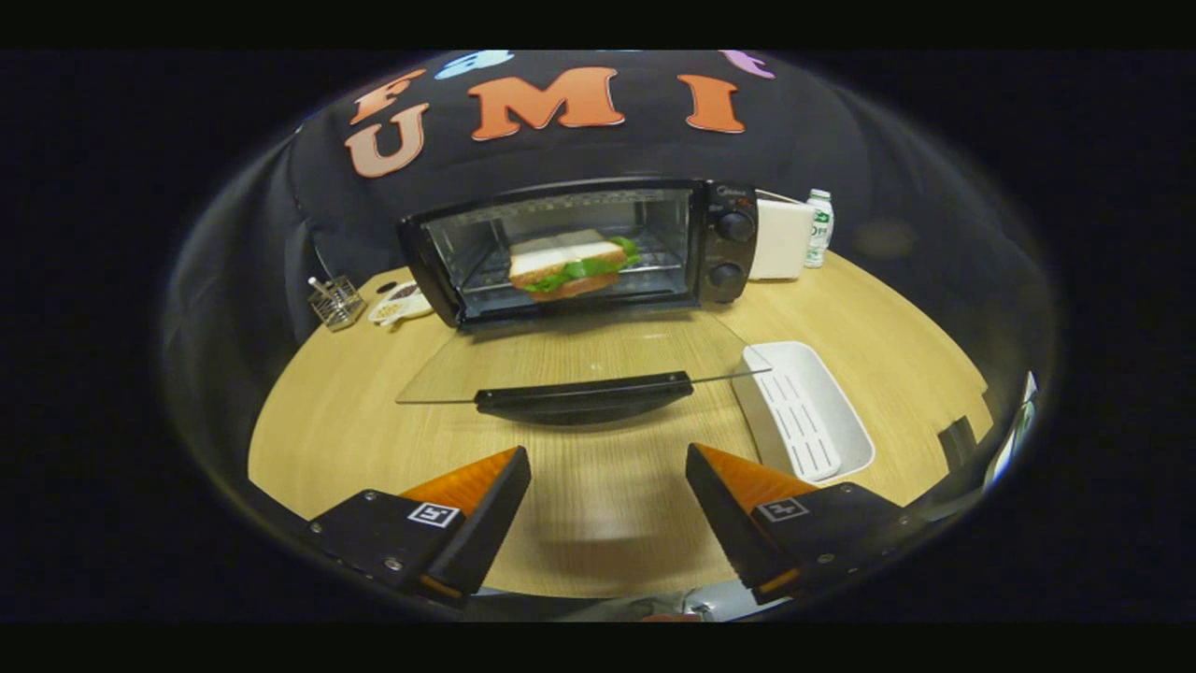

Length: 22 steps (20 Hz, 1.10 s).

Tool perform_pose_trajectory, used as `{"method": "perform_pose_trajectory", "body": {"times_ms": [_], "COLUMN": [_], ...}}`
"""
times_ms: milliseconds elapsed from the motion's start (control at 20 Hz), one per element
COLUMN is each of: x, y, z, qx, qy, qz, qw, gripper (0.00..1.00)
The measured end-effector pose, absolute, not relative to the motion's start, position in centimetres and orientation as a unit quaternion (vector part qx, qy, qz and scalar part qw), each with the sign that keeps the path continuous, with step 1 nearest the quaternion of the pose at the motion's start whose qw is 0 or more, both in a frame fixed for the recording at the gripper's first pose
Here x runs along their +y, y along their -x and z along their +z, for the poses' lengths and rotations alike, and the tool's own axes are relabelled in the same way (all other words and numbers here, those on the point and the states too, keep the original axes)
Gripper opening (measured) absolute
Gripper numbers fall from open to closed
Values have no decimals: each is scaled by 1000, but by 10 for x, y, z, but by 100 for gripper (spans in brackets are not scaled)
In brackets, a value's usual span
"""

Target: Open the toaster oven, put the food inside, and close the toaster oven door.

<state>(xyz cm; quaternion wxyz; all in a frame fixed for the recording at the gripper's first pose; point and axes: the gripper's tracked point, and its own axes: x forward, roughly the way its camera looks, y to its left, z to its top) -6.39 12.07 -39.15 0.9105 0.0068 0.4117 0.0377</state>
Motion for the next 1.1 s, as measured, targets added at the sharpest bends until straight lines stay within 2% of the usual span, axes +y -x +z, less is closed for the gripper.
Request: {"method": "perform_pose_trajectory", "body": {"times_ms": [450, 1100], "x": [131, 124], "y": [22, -33], "z": [-423, -340], "qx": [401, 332], "qy": [30, 16], "qz": [61, 65], "qw": [913, 941], "gripper": [100, 99]}}
